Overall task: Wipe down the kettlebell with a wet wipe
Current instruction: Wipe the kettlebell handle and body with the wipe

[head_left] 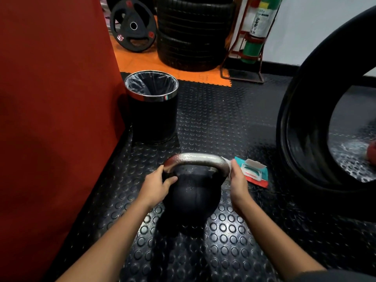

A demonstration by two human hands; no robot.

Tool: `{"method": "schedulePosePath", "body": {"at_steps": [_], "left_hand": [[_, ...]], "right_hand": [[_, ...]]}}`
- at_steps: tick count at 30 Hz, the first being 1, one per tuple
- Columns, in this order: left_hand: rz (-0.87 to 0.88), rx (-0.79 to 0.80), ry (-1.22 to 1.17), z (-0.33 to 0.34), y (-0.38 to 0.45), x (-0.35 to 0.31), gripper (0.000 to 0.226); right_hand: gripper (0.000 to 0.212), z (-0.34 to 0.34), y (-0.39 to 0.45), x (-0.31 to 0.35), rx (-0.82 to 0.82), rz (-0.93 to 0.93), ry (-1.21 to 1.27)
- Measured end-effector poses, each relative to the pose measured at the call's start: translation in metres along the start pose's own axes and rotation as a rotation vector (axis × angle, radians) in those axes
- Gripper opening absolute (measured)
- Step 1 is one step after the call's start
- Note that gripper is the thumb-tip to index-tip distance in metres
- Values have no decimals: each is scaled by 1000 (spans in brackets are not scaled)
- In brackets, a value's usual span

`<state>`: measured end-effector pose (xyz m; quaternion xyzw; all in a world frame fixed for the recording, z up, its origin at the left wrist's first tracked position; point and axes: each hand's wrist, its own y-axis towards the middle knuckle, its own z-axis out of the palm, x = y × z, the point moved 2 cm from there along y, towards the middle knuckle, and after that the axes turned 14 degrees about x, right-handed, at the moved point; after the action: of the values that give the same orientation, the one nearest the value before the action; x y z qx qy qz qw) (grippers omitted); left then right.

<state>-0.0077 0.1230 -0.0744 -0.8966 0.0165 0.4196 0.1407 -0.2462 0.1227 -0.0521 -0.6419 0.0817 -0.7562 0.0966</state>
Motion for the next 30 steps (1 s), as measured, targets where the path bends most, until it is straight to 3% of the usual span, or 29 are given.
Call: {"method": "schedulePosePath", "body": {"at_steps": [6, 11, 15, 21, 25, 30], "left_hand": [[8, -2, -45, 4, -2, -6, 33], [-4, -2, -35, 3, -2, -9, 32], [-7, -2, -36, 3, -1, -7, 32], [-11, -12, -39, 4, -2, -8, 31], [-6, -15, -44, 4, -2, -8, 31], [-9, -16, -33, 4, -2, -8, 30]], "right_hand": [[35, 5, 3, 4, -61, -60, -145], [37, 1, -4, 4, -105, 53, -207], [38, 3, -22, -8, -130, -90, -311], [28, -11, -33, -35, -203, -102, -457], [28, -9, -29, -24, -230, -277, -518], [17, -7, -18, -24, -246, -237, -681]]}}
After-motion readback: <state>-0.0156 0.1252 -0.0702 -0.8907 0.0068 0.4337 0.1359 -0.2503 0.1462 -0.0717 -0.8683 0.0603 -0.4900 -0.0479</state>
